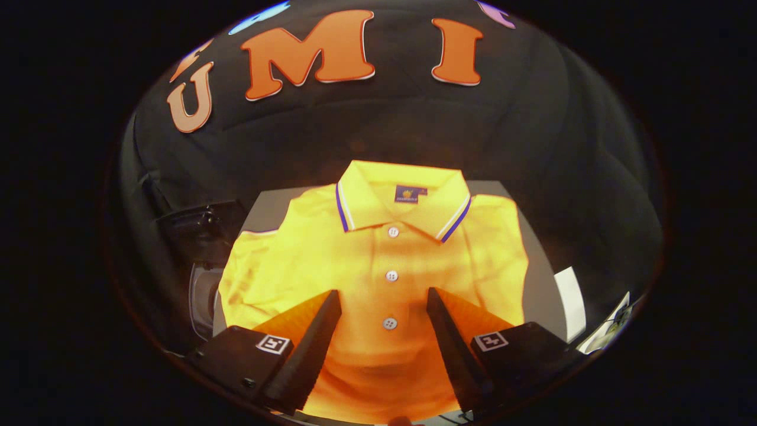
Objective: Put the clothes into the washing machine and then close the washing machine lid.
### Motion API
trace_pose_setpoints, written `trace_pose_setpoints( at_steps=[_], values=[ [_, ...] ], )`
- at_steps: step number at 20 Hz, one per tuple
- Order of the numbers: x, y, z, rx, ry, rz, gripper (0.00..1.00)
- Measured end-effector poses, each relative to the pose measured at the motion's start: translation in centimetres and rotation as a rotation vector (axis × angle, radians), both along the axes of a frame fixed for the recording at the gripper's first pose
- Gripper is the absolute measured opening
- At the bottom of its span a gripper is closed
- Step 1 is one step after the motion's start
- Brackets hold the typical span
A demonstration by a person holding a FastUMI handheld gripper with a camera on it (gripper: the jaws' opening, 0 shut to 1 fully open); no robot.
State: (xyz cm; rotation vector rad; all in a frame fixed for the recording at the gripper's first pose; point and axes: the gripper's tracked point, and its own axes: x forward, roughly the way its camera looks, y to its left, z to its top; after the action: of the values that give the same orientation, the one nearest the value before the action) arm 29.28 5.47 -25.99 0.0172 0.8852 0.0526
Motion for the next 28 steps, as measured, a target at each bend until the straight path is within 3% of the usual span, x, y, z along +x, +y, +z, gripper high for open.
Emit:
trace_pose_setpoints(
  at_steps=[5, 15, 16, 17, 20, 24, 28],
  values=[
    [-0.3, 0.3, -0.3, -0.03, 0.089, 0.043, 0.98],
    [-0.2, 0.3, -0.1, 0.028, 0.238, 0.117, 0.35],
    [-0.4, 0.3, 0.7, 0.048, 0.254, 0.117, 0.23],
    [-0.2, 0.3, 0.5, 0.063, 0.261, 0.13, 0.17],
    [-0.1, 1.0, 1.1, 0.175, 0.13, 0.146, 0.08],
    [0.1, 1.8, 2.5, 0.523, -0.126, 0.081, 0.08],
    [1.3, 1.7, 4.5, 0.595, -0.348, 0.102, 0.08]
  ],
)
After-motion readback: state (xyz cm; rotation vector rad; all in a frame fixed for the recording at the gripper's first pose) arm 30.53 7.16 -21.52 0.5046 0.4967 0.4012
